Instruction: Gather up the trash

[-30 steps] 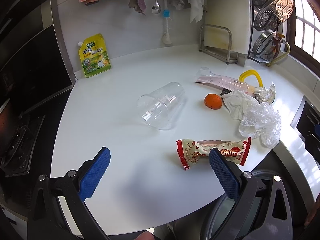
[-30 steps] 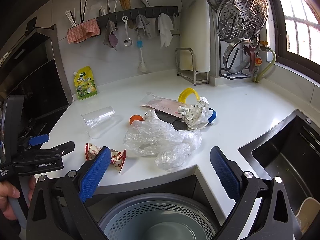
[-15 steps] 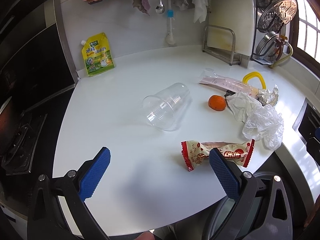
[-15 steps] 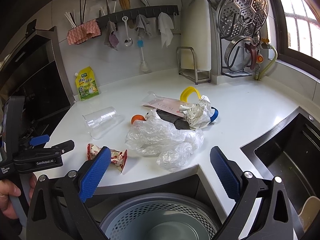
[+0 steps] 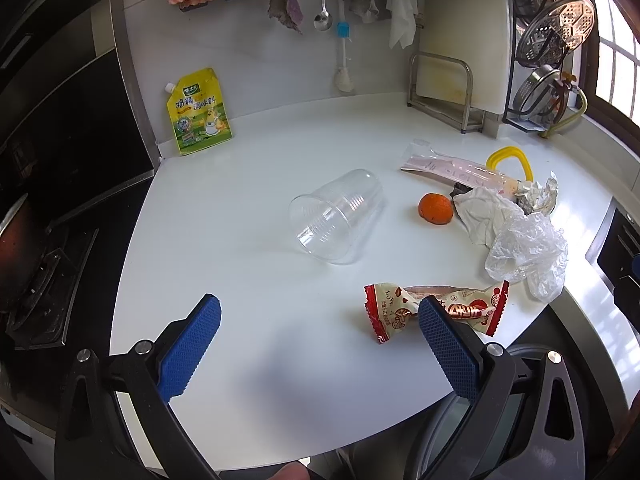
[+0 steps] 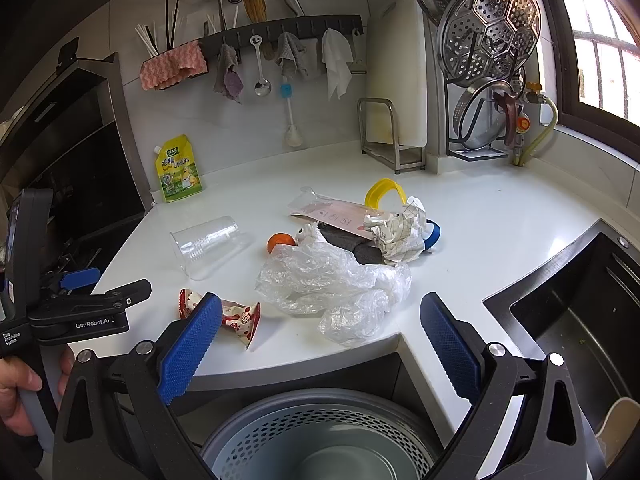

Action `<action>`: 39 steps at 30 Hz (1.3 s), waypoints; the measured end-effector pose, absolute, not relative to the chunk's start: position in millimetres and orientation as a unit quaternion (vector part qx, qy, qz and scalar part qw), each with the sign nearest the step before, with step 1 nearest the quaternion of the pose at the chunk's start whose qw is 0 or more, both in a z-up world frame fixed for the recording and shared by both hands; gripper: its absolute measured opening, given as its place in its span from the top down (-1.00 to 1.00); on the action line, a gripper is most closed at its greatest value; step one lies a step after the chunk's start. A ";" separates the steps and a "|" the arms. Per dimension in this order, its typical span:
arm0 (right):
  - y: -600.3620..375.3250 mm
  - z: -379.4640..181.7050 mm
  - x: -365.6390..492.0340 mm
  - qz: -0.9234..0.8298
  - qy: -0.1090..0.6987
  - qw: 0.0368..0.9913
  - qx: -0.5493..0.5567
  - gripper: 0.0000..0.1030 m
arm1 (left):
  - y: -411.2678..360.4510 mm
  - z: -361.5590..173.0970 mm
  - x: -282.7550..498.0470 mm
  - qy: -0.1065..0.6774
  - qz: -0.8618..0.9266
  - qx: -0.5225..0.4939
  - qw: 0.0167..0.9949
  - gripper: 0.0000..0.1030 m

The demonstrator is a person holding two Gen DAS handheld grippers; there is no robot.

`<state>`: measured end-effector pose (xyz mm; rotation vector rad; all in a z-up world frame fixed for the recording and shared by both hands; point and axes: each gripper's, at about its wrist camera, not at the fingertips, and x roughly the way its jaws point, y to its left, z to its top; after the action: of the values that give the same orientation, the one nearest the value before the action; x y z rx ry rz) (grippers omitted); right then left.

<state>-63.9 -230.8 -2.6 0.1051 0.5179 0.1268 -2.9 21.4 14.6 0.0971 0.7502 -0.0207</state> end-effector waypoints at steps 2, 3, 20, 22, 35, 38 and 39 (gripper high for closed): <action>-230.5 -2.5 -63.5 0.063 0.256 0.963 0.051 -0.84 | 21.5 14.6 -2.7 0.366 -0.011 0.047 0.929 -0.88; -230.5 -2.5 -63.4 0.062 0.256 0.963 0.052 -0.84 | 21.6 14.4 -2.6 0.367 -0.012 0.047 0.929 -0.88; -229.8 -4.3 -57.9 0.062 0.262 0.962 0.051 -0.84 | 24.6 14.2 3.2 0.369 -0.008 0.045 0.928 -0.88; -229.3 -4.4 -56.9 0.062 0.263 0.962 0.051 -0.84 | 24.9 14.3 3.5 0.369 -0.008 0.046 0.928 -0.88; -227.7 -5.6 -54.2 0.063 0.264 0.961 0.051 -0.84 | 24.6 13.1 5.7 0.371 -0.011 0.050 0.927 -0.88; -228.1 -5.7 -53.3 0.065 0.264 0.961 0.051 -0.84 | 24.7 14.1 8.8 0.368 -0.013 0.058 0.928 -0.88; -228.3 -5.7 -52.9 0.065 0.264 0.961 0.051 -0.84 | 24.6 15.7 12.0 0.367 -0.016 0.065 0.928 -0.88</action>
<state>-52.9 -228.3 -5.7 0.1043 0.5345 0.1322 12.0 24.6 15.7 0.1332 0.7514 -0.0330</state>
